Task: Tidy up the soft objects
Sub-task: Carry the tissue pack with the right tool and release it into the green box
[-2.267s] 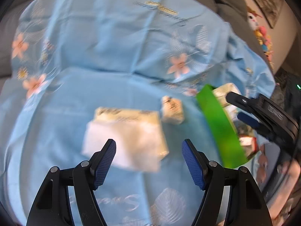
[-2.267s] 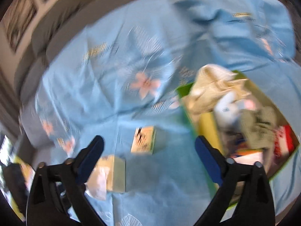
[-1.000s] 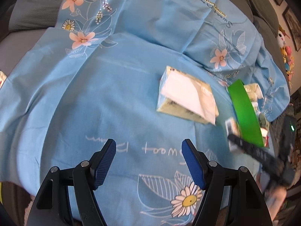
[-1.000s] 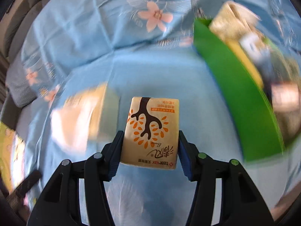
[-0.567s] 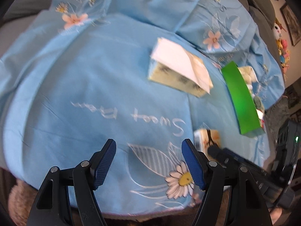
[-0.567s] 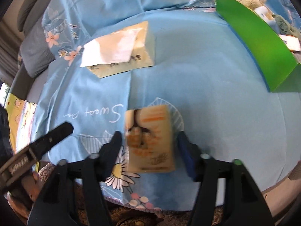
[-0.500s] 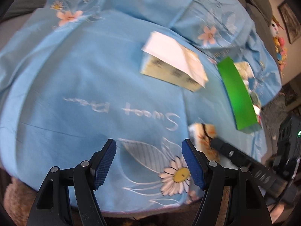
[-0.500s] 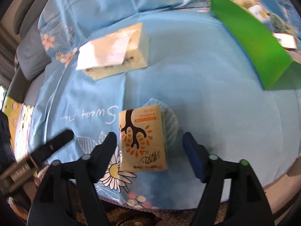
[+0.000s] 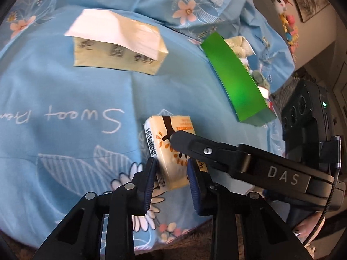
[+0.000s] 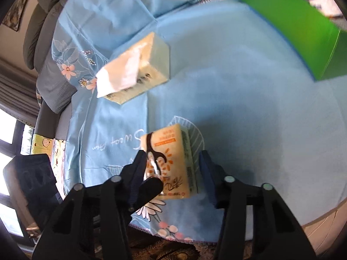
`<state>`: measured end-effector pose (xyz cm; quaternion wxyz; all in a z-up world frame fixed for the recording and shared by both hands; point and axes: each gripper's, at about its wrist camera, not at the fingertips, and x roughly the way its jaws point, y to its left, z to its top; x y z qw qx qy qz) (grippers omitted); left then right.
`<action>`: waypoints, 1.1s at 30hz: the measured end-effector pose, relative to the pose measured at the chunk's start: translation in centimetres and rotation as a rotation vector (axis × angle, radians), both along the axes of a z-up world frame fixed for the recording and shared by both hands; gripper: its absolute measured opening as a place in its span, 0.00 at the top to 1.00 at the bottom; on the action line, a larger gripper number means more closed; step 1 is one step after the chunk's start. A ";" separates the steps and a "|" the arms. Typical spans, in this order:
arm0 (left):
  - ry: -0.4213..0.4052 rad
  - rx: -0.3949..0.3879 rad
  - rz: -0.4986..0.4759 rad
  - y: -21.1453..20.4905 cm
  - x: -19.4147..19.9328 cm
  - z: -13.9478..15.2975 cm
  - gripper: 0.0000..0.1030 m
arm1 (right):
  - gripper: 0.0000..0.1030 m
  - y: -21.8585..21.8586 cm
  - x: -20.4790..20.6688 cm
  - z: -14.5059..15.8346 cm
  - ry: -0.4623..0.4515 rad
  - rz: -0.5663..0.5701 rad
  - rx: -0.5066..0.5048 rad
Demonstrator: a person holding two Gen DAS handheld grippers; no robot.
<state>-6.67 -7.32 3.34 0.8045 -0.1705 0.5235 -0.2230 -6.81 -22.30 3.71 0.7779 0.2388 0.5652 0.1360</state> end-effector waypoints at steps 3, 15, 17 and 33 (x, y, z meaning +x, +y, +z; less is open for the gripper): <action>-0.022 0.025 -0.006 -0.6 0.3 0.4 0.71 | 0.55 0.1 0.2 0.1 -0.018 0.011 0.007; -0.276 0.059 -0.132 -8.0 2.9 7.7 0.71 | 0.58 -5.5 1.1 6.9 -0.229 -0.154 0.005; -0.331 0.051 -0.167 -9.8 3.8 9.4 0.71 | 0.57 -7.3 1.4 8.4 -0.279 -0.201 0.014; -0.446 0.014 -0.407 -22.2 10.3 11.9 0.71 | 0.56 -19.4 3.9 12.1 -0.422 -0.537 0.002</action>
